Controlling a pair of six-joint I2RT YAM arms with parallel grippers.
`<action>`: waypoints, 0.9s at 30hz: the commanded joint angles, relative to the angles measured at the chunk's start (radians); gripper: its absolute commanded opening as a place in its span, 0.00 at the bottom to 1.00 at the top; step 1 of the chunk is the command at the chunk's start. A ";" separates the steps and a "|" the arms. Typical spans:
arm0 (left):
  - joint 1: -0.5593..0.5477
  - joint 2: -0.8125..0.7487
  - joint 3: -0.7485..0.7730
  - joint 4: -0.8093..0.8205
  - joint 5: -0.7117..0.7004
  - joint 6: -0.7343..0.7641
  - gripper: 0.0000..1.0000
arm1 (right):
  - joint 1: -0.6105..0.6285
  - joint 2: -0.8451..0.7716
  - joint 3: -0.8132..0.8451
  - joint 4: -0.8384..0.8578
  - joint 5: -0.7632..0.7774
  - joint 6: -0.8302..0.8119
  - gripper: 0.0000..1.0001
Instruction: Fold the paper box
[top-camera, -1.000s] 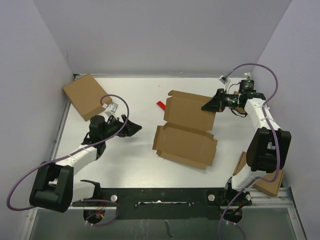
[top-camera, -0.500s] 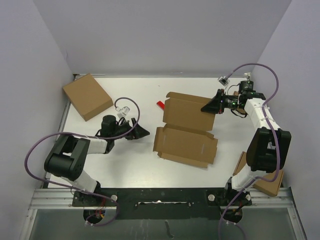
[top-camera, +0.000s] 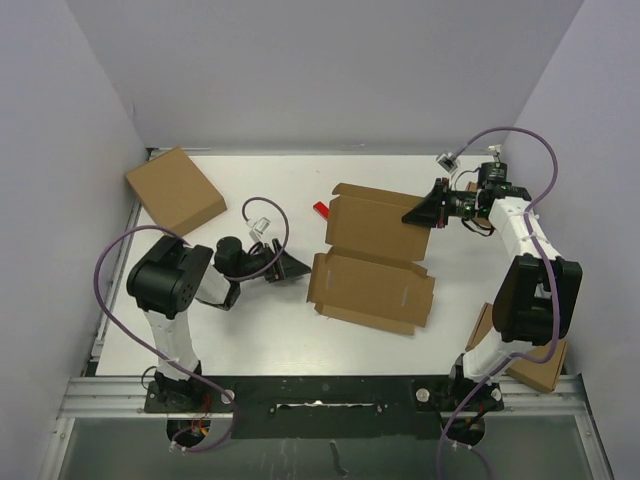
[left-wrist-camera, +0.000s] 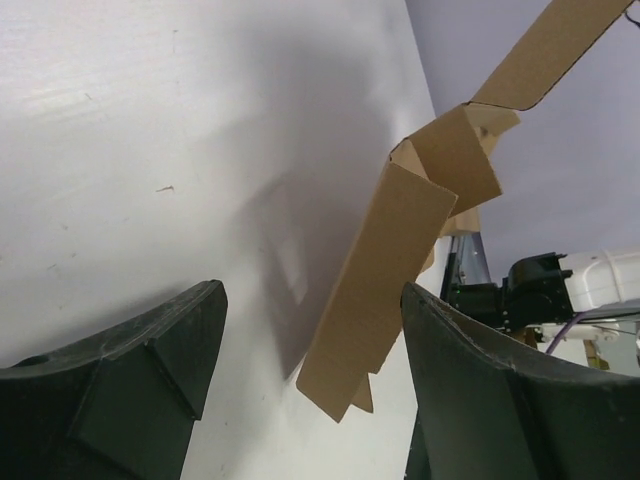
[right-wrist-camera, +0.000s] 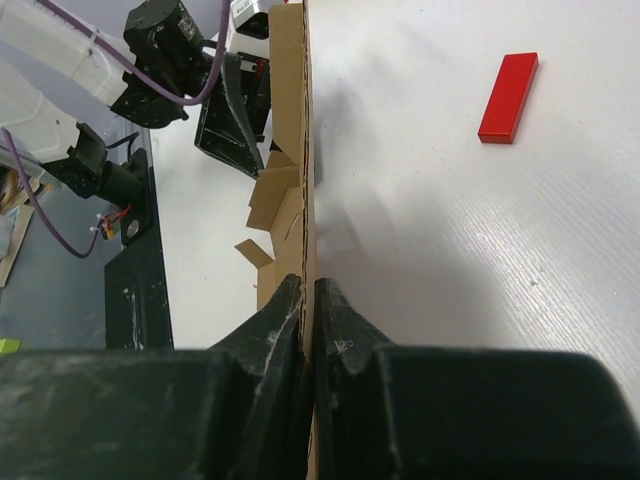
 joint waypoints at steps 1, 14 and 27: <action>-0.019 0.067 0.035 0.302 0.083 -0.128 0.69 | -0.012 -0.043 -0.019 0.048 -0.039 0.007 0.00; -0.056 0.072 0.059 0.328 0.137 -0.177 0.69 | -0.010 -0.051 -0.035 0.008 -0.013 -0.074 0.00; -0.075 0.021 0.091 0.108 0.110 -0.132 0.61 | 0.025 -0.066 -0.067 -0.019 0.009 -0.164 0.00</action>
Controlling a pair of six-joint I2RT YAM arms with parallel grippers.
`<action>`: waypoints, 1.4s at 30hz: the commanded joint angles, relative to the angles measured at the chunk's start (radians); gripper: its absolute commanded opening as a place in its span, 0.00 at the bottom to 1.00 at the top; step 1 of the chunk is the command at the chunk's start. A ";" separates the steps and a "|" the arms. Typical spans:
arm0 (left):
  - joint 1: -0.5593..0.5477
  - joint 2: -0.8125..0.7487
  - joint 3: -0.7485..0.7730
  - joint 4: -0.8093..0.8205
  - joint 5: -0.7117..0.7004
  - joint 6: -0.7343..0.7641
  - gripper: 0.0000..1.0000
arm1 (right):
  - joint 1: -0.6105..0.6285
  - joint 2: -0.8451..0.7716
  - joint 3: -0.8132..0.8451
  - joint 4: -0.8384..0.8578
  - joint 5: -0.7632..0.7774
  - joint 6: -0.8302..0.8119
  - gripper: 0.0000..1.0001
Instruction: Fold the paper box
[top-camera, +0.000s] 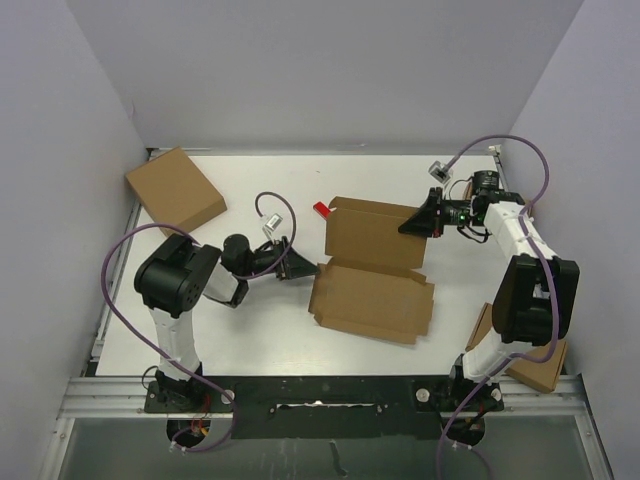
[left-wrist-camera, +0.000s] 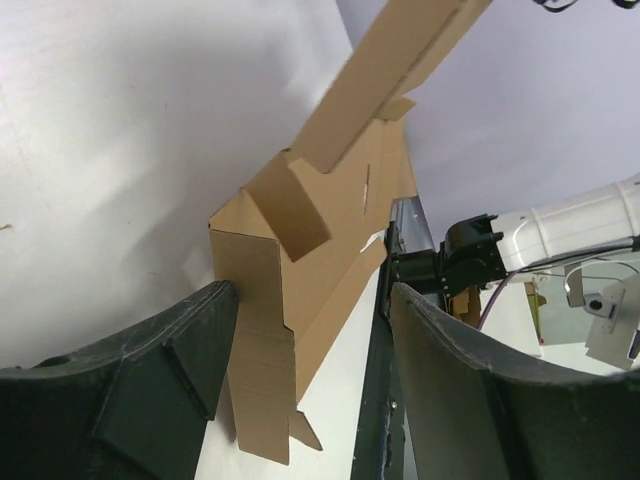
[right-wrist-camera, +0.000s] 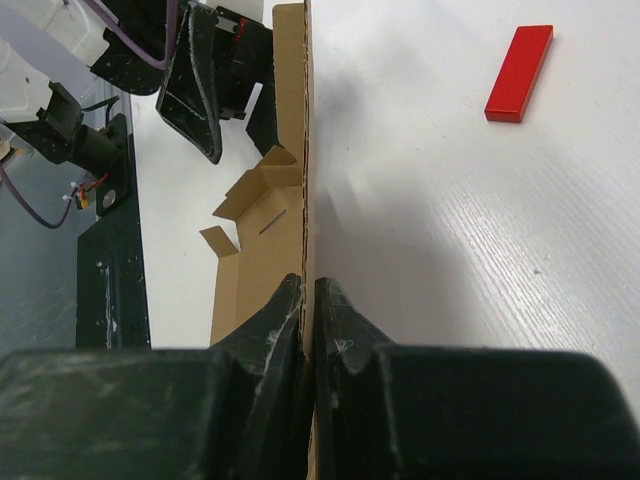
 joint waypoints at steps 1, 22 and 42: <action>-0.015 -0.057 0.047 -0.162 -0.016 0.071 0.61 | 0.007 -0.064 -0.002 0.003 -0.013 -0.033 0.00; -0.075 -0.210 0.147 -0.590 -0.091 0.222 0.40 | 0.006 -0.094 -0.024 0.094 0.017 0.057 0.00; -0.051 -0.143 0.138 -0.391 -0.013 0.083 0.47 | 0.065 -0.153 0.010 -0.004 0.053 -0.103 0.00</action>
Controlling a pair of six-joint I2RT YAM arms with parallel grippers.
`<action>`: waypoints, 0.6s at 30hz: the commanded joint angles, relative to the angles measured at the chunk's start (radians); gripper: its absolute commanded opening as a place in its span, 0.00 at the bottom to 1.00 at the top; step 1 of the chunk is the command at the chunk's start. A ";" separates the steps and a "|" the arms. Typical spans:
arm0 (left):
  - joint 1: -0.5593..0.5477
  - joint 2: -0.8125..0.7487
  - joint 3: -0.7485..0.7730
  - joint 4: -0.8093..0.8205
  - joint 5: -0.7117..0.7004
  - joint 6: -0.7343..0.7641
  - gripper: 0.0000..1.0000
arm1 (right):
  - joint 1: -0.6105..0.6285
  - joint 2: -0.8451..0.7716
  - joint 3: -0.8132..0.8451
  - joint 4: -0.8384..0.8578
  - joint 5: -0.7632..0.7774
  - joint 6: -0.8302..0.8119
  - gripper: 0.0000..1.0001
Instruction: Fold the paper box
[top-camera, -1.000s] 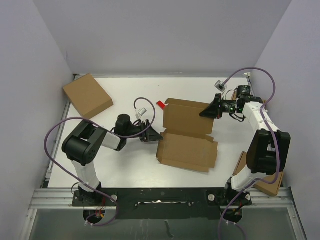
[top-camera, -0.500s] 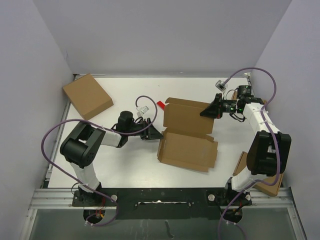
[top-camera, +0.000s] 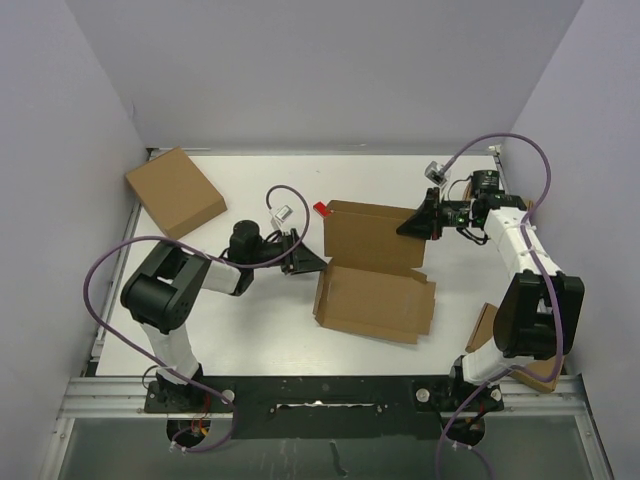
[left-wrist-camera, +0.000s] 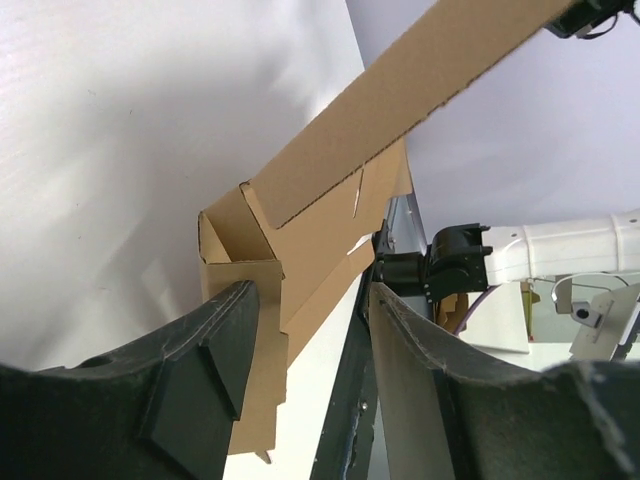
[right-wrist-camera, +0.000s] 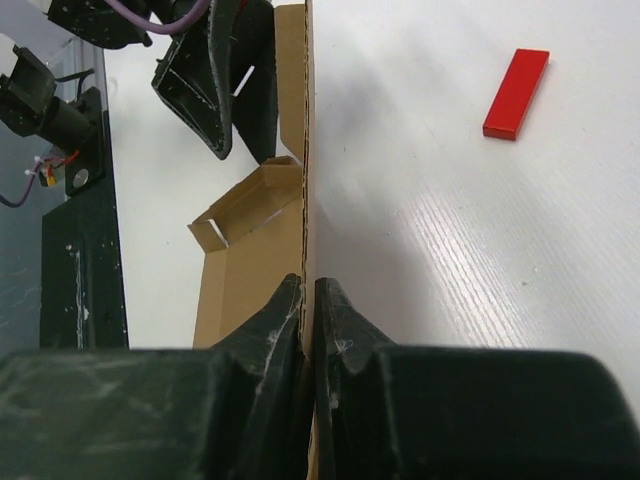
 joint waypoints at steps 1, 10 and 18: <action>-0.004 -0.014 0.037 -0.020 0.024 0.047 0.48 | 0.039 -0.071 0.040 0.000 0.016 -0.066 0.00; -0.008 -0.239 0.055 -0.438 -0.185 0.355 0.78 | 0.037 -0.071 0.140 0.026 -0.006 -0.004 0.00; -0.070 -0.330 0.019 -0.515 -0.409 0.483 0.81 | 0.037 -0.080 0.135 0.075 -0.053 0.058 0.00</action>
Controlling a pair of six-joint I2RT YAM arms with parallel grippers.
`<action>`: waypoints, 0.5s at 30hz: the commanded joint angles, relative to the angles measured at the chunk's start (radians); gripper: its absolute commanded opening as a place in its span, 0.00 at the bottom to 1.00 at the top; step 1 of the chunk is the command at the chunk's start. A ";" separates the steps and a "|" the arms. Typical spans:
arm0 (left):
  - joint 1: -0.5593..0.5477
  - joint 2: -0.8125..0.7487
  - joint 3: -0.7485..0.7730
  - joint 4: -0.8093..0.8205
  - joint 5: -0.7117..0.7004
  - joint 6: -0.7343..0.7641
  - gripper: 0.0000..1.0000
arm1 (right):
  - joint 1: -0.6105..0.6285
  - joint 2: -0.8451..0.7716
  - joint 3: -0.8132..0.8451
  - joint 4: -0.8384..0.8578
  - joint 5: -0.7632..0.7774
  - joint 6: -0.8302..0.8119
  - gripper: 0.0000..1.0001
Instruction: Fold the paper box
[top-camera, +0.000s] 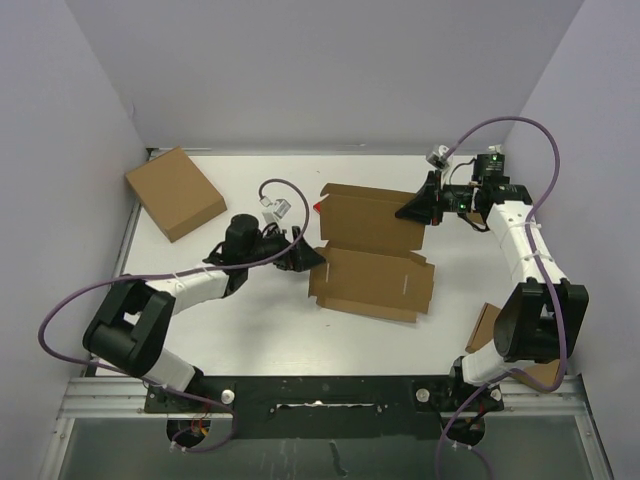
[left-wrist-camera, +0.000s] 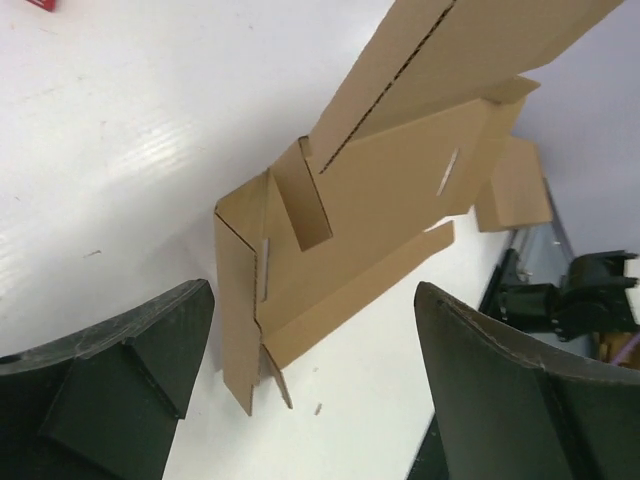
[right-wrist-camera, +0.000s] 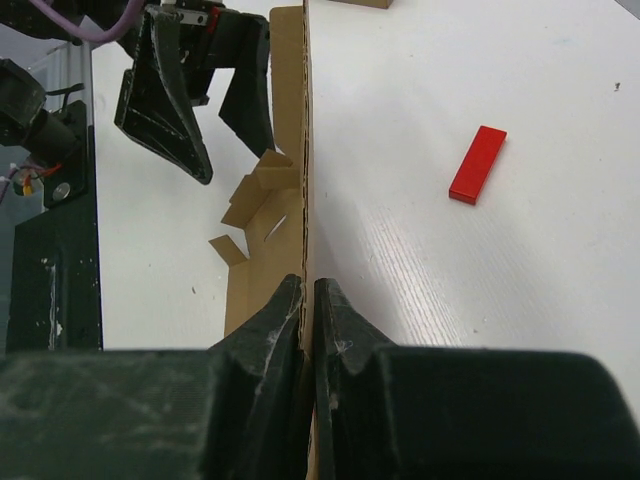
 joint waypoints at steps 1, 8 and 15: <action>-0.045 -0.026 0.004 -0.068 -0.168 0.108 0.78 | -0.001 -0.045 0.022 0.052 -0.068 0.039 0.00; -0.073 0.050 0.089 -0.197 -0.241 0.130 0.44 | -0.001 -0.054 0.019 0.060 -0.075 0.052 0.00; -0.070 0.034 0.091 -0.219 -0.242 0.136 0.19 | -0.005 -0.057 0.026 0.059 -0.043 0.049 0.00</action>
